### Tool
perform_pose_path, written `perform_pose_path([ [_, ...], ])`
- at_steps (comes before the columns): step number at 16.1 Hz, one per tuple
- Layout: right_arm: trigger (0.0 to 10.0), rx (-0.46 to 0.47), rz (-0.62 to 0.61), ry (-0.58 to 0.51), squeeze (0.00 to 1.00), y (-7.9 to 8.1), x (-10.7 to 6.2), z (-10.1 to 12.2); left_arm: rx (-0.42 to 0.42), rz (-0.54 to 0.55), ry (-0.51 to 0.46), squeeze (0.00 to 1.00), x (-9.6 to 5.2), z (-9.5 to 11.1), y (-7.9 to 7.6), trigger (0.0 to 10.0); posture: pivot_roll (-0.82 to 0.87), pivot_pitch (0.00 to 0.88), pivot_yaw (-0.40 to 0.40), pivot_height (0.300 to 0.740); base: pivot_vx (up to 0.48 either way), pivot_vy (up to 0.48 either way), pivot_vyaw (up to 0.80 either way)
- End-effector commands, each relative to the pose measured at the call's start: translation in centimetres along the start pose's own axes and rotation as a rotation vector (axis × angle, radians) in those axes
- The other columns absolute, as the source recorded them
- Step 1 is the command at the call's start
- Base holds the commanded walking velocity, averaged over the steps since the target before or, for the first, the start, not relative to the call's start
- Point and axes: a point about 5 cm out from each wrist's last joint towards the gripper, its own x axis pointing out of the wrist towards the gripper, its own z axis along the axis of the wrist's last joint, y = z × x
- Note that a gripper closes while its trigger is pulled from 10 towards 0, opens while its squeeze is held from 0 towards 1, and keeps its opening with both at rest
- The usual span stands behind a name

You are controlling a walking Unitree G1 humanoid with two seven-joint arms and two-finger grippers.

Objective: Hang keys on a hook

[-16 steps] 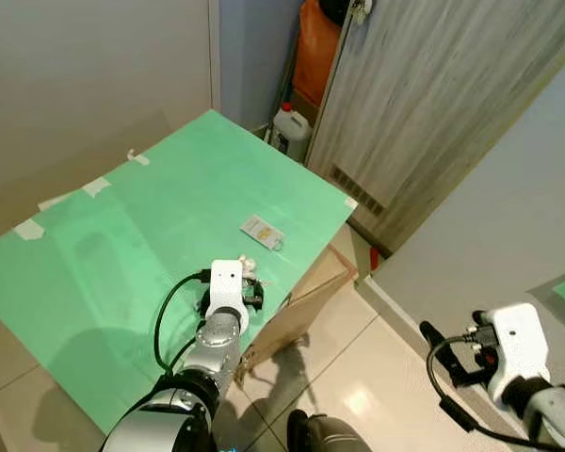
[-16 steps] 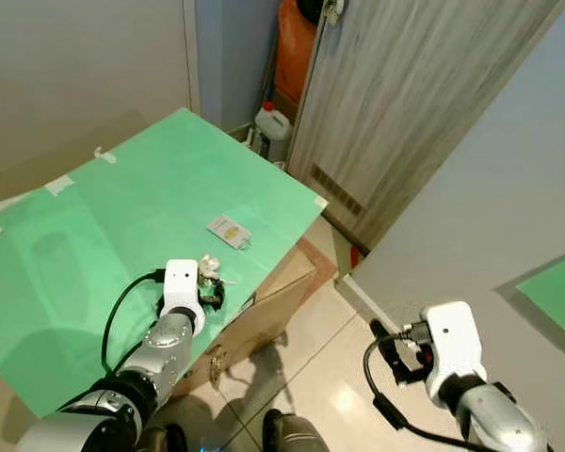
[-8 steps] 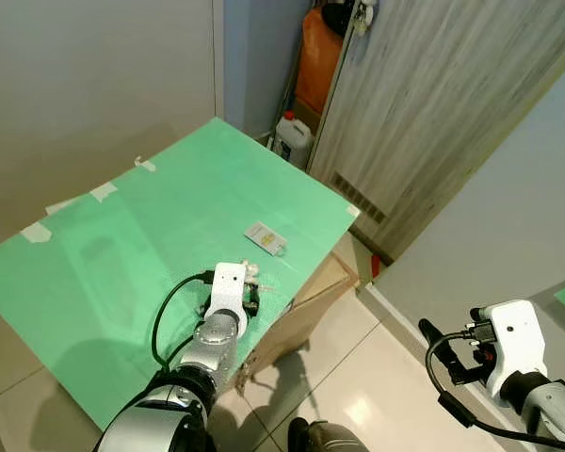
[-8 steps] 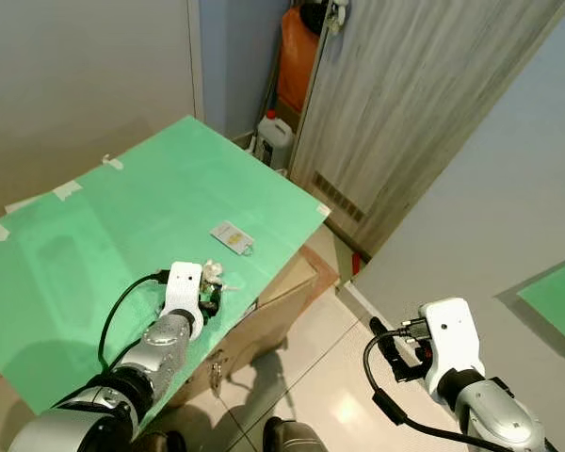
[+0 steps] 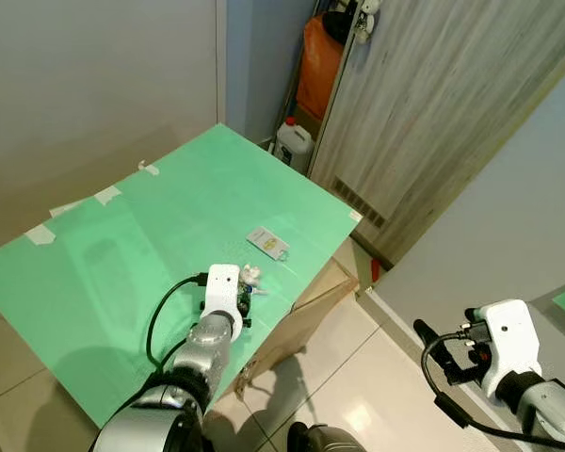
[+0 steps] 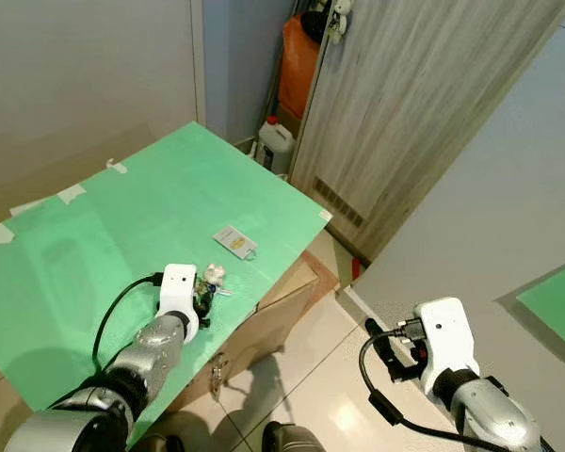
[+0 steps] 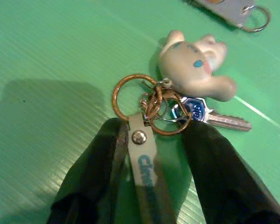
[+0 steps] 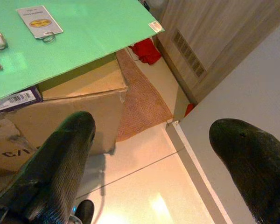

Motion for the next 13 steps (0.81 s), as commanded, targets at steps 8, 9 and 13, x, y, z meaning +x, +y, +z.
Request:
perform_pose_path([
  [8,10.0,0.009,0.026,0.004,0.0,0.1,1.9,0.0,-0.005,-0.09,-0.291,0.0,-1.0,1.8,-3.2,0.0,-0.23,0.101,-0.154,0.74,0.0,0.0,0.0],
  [9,10.0,0.01,0.027,0.004,0.0,0.2,2.0,-0.1,-0.01,-0.08,-0.311,0.0,-1.0,2.1,-3.2,0.0,-0.23,0.099,-0.152,0.74,0.0,0.0,0.0],
  [13,10.0,0.014,0.025,-0.003,0.0,0.2,2.5,-0.1,0.02,-0.067,-0.378,0.0,-1.0,3.9,-3.0,0.0,-0.22,0.09,-0.146,0.74,0.0,0.0,0.0],
])
